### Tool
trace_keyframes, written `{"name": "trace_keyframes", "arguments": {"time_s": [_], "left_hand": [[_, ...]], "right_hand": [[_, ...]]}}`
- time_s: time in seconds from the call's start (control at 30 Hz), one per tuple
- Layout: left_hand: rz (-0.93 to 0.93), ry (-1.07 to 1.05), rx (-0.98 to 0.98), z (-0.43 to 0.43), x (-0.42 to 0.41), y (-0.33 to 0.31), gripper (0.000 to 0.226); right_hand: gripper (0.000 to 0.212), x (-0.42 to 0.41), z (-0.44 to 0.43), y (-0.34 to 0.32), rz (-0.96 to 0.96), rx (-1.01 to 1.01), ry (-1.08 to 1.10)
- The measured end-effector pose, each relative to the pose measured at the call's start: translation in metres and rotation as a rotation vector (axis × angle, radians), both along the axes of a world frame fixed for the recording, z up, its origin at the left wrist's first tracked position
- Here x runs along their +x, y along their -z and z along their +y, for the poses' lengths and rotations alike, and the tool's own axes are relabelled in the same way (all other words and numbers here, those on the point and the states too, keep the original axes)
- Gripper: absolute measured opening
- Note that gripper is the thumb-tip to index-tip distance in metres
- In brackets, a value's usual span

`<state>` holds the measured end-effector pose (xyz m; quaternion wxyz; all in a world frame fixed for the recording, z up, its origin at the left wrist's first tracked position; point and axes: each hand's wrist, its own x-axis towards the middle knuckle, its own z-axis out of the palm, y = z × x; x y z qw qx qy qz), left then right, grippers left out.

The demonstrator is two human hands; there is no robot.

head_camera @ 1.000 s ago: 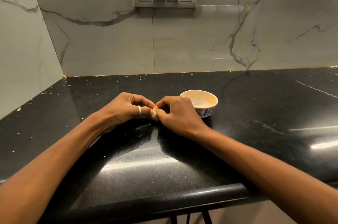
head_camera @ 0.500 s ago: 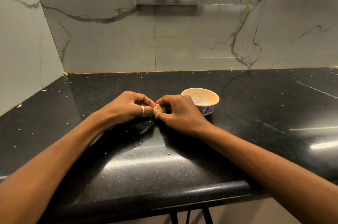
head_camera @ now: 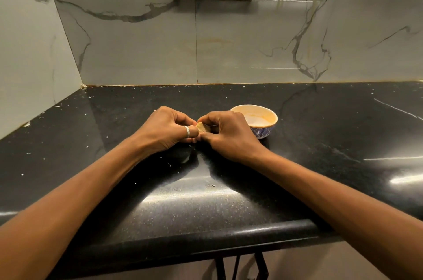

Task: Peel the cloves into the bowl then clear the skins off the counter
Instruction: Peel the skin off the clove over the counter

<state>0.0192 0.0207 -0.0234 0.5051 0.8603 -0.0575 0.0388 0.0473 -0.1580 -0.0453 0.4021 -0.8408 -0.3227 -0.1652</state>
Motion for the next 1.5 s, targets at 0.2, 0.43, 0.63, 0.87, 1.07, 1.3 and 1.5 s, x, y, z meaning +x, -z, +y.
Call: {"name": "trace_keyframes", "arguments": {"time_s": [0.2,0.43,0.63,0.87,1.07,1.3,1.5], "left_hand": [[-0.055,-0.075,-0.022,-0.0084,-0.0027,0.0042,0.017],[-0.022,-0.016,-0.081,-0.0050,-0.0042,0.0035,0.020],[0.037,0.053,-0.150,-0.0037,-0.0059,0.0001,0.016],[0.017,0.032,0.007,0.0006,0.0005,0.0010,0.012],[-0.054,-0.031,0.151,-0.0054,0.0012,-0.0001,0.023],[-0.163,-0.069,0.204,-0.0060,0.0021,0.0053,0.005],[-0.162,-0.023,0.175,-0.0038,-0.0017,0.0015,0.011]], "right_hand": [[0.011,0.0027,0.0003,0.0020,-0.015,0.006,0.030],[0.006,0.0044,-0.0019,0.0022,-0.011,0.007,0.016],[0.008,0.0035,-0.0027,0.0006,-0.004,-0.003,0.005],[0.016,0.0031,-0.0027,-0.0006,-0.020,-0.042,-0.009],[0.017,0.0047,-0.0018,0.0000,-0.046,-0.044,-0.011],[0.015,0.0036,-0.0011,-0.0009,-0.033,-0.018,0.027],[0.010,0.0027,-0.0011,-0.0022,0.005,0.008,0.033]]}}
